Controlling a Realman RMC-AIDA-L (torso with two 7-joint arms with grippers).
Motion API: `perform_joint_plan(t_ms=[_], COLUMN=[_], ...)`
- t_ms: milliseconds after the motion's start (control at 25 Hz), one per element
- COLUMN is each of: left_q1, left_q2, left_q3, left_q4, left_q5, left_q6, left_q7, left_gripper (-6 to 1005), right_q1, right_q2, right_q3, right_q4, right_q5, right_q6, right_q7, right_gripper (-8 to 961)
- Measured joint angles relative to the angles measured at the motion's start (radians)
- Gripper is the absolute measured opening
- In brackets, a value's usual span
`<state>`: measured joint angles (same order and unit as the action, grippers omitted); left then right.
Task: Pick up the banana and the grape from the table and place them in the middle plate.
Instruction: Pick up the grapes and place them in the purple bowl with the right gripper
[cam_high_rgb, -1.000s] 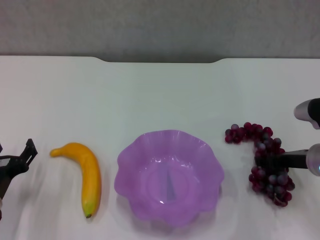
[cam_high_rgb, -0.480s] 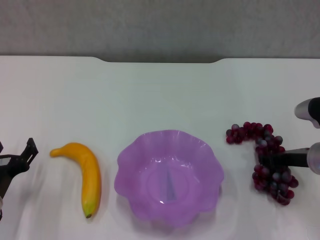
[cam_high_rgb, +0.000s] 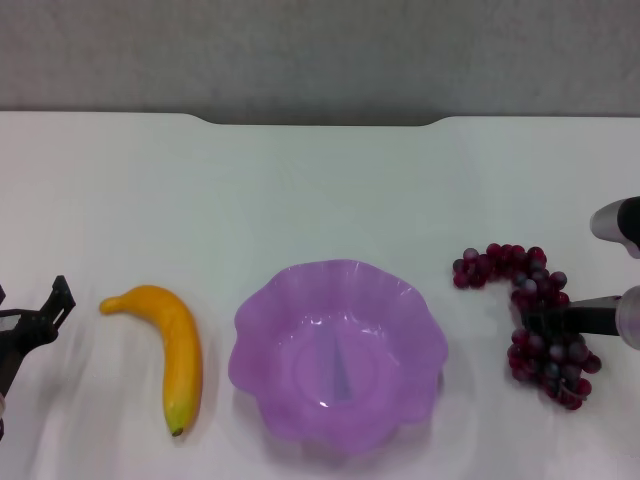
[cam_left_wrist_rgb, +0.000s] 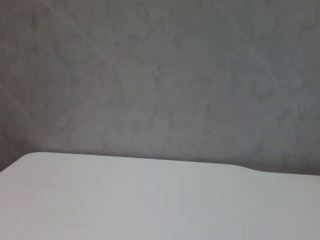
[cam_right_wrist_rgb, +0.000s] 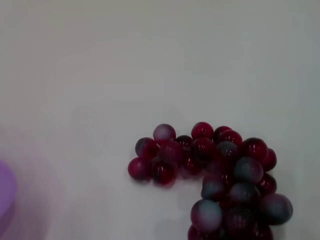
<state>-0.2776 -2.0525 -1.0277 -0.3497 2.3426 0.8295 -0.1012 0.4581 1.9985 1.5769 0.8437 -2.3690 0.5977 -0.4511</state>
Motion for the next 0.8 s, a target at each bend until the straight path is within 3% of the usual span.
perform_joint_plan(t_ms=[800], left_q1=[0.002], left_q2=[0.001], left_q3=[0.0], left_q4=[0.0], left_q5=[-0.003], left_q6=[-0.002], left_q7=[0.0], left_gripper=[863], right_q1=[0.0], right_q2=[0.001], right_q3=[-0.005], right_q4=[0.001], right_q5=[0.005], right_q6=[-0.011], right_q7=[0.0], right_gripper=[424])
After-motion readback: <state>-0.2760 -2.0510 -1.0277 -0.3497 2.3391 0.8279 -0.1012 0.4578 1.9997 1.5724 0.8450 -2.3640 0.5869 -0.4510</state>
